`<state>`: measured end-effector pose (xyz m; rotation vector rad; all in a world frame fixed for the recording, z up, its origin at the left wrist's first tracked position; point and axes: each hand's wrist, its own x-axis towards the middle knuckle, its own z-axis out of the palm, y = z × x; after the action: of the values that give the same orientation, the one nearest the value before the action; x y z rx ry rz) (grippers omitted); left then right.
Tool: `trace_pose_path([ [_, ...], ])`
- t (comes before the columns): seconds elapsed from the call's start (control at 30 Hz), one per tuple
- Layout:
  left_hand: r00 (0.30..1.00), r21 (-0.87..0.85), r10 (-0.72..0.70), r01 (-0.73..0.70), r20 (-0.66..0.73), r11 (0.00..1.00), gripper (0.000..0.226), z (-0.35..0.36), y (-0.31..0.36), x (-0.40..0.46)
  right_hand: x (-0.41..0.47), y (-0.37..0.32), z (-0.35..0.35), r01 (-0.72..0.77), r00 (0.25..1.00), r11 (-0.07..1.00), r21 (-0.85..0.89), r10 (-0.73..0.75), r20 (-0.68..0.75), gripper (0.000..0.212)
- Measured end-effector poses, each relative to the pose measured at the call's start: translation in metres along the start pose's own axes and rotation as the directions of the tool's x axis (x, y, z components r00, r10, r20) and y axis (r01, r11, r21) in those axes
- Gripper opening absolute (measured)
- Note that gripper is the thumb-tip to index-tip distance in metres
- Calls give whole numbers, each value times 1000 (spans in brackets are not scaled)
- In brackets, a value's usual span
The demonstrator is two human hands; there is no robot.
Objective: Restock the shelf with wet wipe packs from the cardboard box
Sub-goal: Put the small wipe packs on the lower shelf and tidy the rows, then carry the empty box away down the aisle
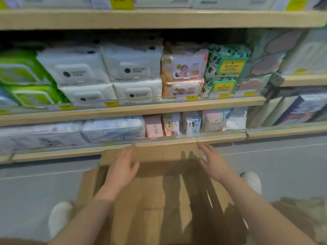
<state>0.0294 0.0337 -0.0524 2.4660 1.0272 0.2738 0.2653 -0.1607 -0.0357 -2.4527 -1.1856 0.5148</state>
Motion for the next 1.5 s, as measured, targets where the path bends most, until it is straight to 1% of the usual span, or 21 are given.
trace_pose_path([
  [0.13, 999, 85, -21, 24, -34, 996, 56, 1, -21, -39, -22, 5, 16, -49, 999, 999, -21, 50, 17, 63],
  [0.23, 996, 114, -84, 85, -18, 990, 64, 13, -45, -63, -35, 15, 30, -80, 997, 994, -68, 81, 14, 66],
  [0.33, 976, 244, -217, 208, 13, 947, 77, 26, -68, -84, -50, 29, 45, -154, 987, 981, -119, 158, 21, 72],
  [0.4, 948, 358, -319, 290, 22, 888, 88, 33, -85, -96, -59, 42, 56, -256, 960, 940, -227, 274, 54, 73],
  [0.47, 904, 402, -426, 376, 39, 835, 93, 39, -103, -106, -65, 54, 66, -326, 925, 890, -319, 369, 86, 73],
  [0.53, 837, 328, -536, 478, 111, 815, 92, 45, -120, -114, -67, 63, 75, -353, 906, 882, -312, 405, 120, 74],
  [0.57, 809, 255, -566, 520, 158, 815, 93, 48, -126, -115, -66, 64, 77, -361, 903, 895, -261, 405, 143, 75],
  [0.6, 802, 185, -565, 536, 193, 824, 97, 50, -130, -114, -65, 65, 81, -365, 903, 910, -198, 398, 163, 76],
  [0.63, 810, 128, -550, 535, 203, 835, 101, 51, -133, -113, -63, 65, 84, -364, 907, 920, -144, 386, 171, 76],
  [0.7, 839, 49, -515, 515, 179, 856, 106, 51, -139, -105, -55, 65, 87, -327, 926, 940, -98, 339, 163, 75],
  [0.8, 825, 16, -535, 541, 186, 841, 110, 45, -144, -91, -33, 63, 84, -276, 944, 960, -51, 280, 175, 80],
  [0.87, 828, 19, -531, 536, 181, 844, 112, 33, -144, -83, -19, 56, 77, -232, 953, 972, -40, 236, 191, 80],
  [1.0, 798, 70, -574, 572, 184, 817, 113, -14, -139, -73, -1, 25, 47, -227, 947, 973, -35, 229, 224, 73],
  [1.17, 778, 94, -610, 603, 149, 792, 109, -100, -109, -84, 4, -33, -30, -185, 947, 981, -61, 194, 256, 70],
  [1.3, 795, 44, -599, 598, 94, 800, 107, -188, -80, -104, -2, -94, -100, -88, 952, 995, -37, 95, 292, 69],
  [1.37, 777, 31, -625, 625, 76, 780, 101, -234, -65, -118, -3, -126, -133, -79, 943, 995, -57, 93, 320, 70],
  [1.43, 757, 6, -651, 652, 55, 758, 98, -287, -49, -135, -1, -164, -163, -14, 932, 998, -53, 32, 360, 72],
  [1.5, 710, -6, -703, 704, 37, 711, 97, -338, -37, -156, 1, -202, -191, 49, 917, 998, -45, -27, 398, 76],
])
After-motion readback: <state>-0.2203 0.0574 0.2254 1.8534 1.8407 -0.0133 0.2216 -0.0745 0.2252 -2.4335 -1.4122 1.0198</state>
